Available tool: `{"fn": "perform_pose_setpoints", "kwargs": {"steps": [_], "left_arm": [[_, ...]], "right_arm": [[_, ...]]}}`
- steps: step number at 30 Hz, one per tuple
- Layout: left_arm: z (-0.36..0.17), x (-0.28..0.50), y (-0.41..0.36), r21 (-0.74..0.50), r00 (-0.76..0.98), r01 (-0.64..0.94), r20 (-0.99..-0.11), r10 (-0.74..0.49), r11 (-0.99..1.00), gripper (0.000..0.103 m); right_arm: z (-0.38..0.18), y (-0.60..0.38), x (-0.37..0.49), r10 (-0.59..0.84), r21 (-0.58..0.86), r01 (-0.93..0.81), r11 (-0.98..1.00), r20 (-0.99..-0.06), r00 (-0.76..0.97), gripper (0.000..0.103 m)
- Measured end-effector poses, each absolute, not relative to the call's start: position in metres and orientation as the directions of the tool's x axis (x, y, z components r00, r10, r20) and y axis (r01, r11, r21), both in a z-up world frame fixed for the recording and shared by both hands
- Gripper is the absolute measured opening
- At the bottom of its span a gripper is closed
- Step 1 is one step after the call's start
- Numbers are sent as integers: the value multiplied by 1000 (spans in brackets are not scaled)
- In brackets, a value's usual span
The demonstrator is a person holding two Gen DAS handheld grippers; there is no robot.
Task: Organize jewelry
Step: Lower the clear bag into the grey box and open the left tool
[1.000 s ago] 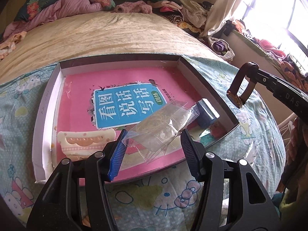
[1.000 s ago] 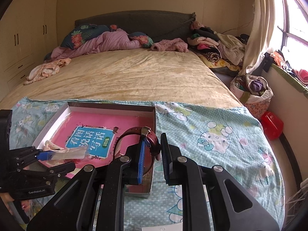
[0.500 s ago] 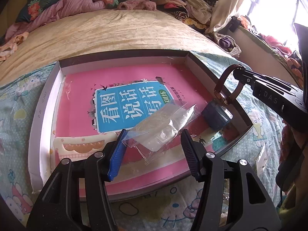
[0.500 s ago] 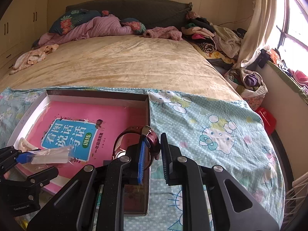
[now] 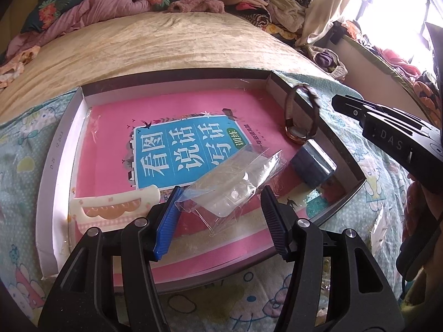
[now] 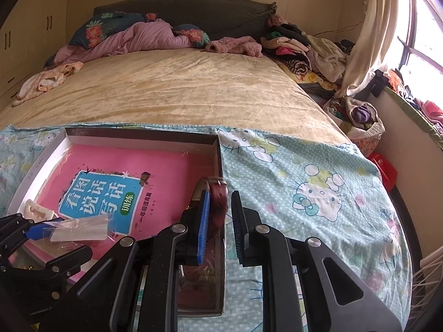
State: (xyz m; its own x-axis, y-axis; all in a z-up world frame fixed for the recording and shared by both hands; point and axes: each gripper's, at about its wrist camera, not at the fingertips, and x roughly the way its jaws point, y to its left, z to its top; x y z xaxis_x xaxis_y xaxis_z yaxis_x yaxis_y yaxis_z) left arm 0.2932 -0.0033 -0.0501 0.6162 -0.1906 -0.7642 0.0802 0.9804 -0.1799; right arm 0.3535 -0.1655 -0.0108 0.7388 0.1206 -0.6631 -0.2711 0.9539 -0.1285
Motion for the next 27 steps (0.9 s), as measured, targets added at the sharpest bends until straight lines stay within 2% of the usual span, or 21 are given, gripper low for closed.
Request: {"fn": "perform_pose_setpoints", "kwargs": {"steps": [6, 8, 10, 13, 19, 23, 26, 27], "left_arm": [[-49, 294, -3, -179, 618, 78, -763, -189, 981, 50], [-48, 293, -3, -177, 619, 74, -763, -184, 981, 52], [-47, 293, -2, -176, 620, 72, -763, -182, 982, 53], [-45, 292, -3, -168, 621, 67, -764, -173, 984, 61], [-36, 286, -3, -166, 633, 71, -754, -173, 984, 63], [-24, 279, -3, -169, 652, 70, -738, -173, 983, 76], [-13, 273, -2, -173, 668, 65, -724, -172, 983, 84], [-9, 271, -1, -174, 673, 64, -719, -171, 983, 88]], "right_arm": [[-1, -174, 342, 176, -64, -289, 955, -663, 728, 18], [2, -180, 336, 192, -33, -285, 958, -663, 723, 30], [6, -188, 329, 212, 10, -273, 962, -658, 722, 50], [10, -198, 319, 241, 61, -268, 962, -654, 717, 55], [21, -208, 299, 281, 117, -270, 956, -634, 720, 61], [31, -212, 287, 303, 142, -276, 951, -616, 727, 64], [37, -217, 278, 312, 162, -270, 949, -601, 736, 76], [39, -218, 275, 317, 170, -270, 948, -594, 739, 76]]}}
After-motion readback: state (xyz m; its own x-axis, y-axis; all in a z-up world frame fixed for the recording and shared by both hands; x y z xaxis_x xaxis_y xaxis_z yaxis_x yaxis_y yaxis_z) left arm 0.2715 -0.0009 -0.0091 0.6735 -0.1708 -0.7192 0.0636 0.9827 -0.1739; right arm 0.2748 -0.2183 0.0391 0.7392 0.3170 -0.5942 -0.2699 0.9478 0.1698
